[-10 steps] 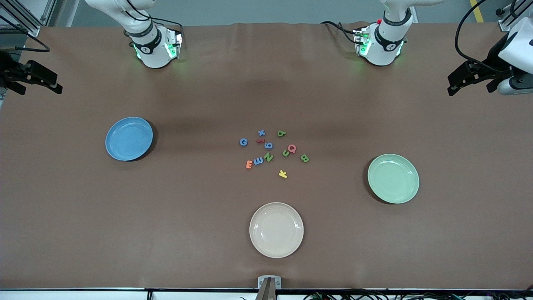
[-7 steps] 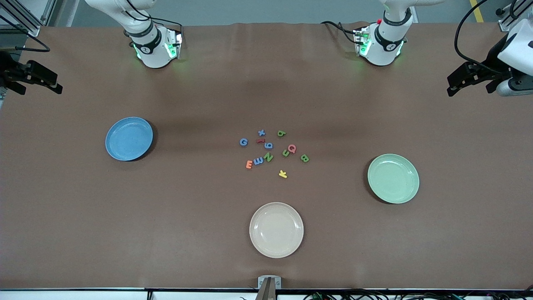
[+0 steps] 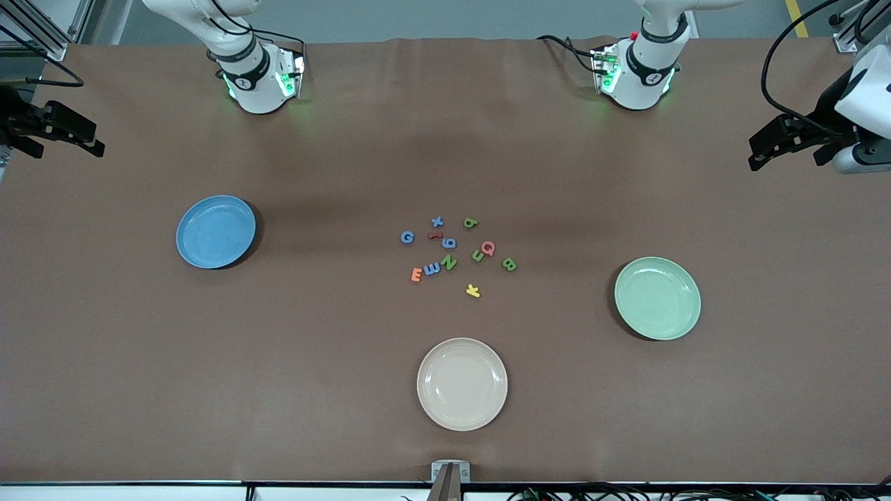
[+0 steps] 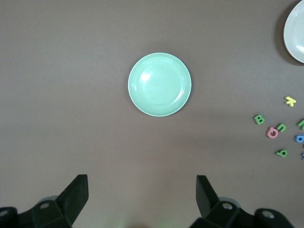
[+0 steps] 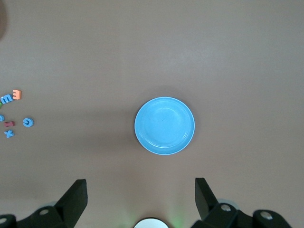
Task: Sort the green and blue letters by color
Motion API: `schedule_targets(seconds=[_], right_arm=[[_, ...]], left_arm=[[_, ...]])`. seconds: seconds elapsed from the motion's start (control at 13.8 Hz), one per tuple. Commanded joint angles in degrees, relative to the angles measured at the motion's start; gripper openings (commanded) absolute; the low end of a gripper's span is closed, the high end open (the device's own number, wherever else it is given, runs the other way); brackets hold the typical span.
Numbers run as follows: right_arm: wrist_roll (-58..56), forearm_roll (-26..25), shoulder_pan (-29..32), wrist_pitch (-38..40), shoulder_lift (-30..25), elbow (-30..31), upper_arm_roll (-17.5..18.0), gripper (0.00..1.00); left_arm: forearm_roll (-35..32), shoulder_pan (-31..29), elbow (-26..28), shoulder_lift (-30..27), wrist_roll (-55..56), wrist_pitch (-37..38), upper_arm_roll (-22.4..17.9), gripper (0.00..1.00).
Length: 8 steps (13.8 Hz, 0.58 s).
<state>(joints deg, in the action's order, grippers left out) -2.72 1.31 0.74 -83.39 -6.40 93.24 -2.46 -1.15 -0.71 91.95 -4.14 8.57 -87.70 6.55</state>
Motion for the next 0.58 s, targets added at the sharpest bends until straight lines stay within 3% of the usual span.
schedule_targets(seconds=[0.0, 0.51], right_arm=[[-0.26, 0.62, 0.58, 0.33, -0.89, -0.25, 0.18, 1.0], [-0.35, 0.62, 0.85, -0.37, 3.06, -1.22, 0.0, 1.0]], left_arm=[[-0.96, 0.18, -1.51, 0.54, -0.14, 1.22, 0.13, 1.0], [-0.87, 0.44, -1.51, 0.54, 0.04, 0.87, 0.22, 1.0]])
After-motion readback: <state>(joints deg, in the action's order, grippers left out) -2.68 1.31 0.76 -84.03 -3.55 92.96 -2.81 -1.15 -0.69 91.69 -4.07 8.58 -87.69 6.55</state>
